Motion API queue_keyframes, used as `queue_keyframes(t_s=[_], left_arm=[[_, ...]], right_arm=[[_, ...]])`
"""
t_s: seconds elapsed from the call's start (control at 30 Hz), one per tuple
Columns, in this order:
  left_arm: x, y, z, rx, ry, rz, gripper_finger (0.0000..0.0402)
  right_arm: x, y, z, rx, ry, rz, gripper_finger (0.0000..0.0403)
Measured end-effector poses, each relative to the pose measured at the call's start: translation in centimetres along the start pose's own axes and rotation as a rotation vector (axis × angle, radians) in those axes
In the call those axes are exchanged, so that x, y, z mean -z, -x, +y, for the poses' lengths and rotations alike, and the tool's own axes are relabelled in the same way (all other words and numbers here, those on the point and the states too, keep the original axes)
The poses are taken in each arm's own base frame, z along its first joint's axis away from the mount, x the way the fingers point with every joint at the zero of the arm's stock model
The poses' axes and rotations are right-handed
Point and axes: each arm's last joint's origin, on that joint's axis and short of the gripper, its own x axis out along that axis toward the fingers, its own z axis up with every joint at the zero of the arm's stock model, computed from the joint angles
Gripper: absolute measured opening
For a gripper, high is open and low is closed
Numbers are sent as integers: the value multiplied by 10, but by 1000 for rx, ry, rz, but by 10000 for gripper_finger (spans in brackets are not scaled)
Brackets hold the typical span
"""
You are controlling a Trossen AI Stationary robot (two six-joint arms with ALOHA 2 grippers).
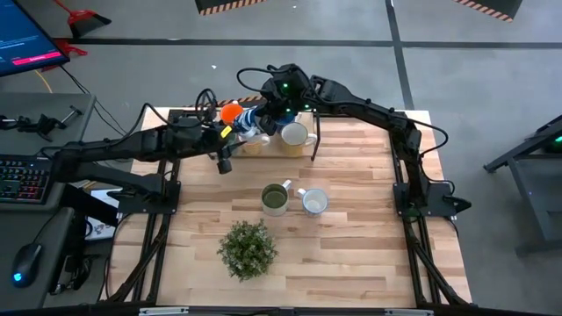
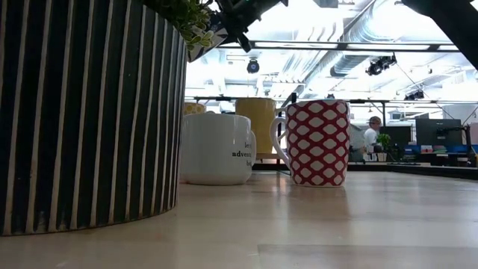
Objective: Place coffee mugs
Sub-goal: Move the blue patterned mug to the middle left of the table
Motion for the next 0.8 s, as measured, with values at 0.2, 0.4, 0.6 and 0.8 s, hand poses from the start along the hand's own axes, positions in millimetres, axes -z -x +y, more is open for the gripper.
queue_keyframes(t_s=[0.2,0.4,0.6,0.8], left_arm=[[-4,-5,-1,-10,-14,-34,155],[-11,-8,1,-47,-18,-27,155],[-13,-13,0,-49,-29,-14,154],[-12,-17,-1,-60,-49,0,145]], right_arm=[[0,0,2,3,-11,-1,0],[0,0,2,7,-22,-7,0],[0,-1,3,5,-17,-4,0],[1,-1,4,4,-20,0,0]])
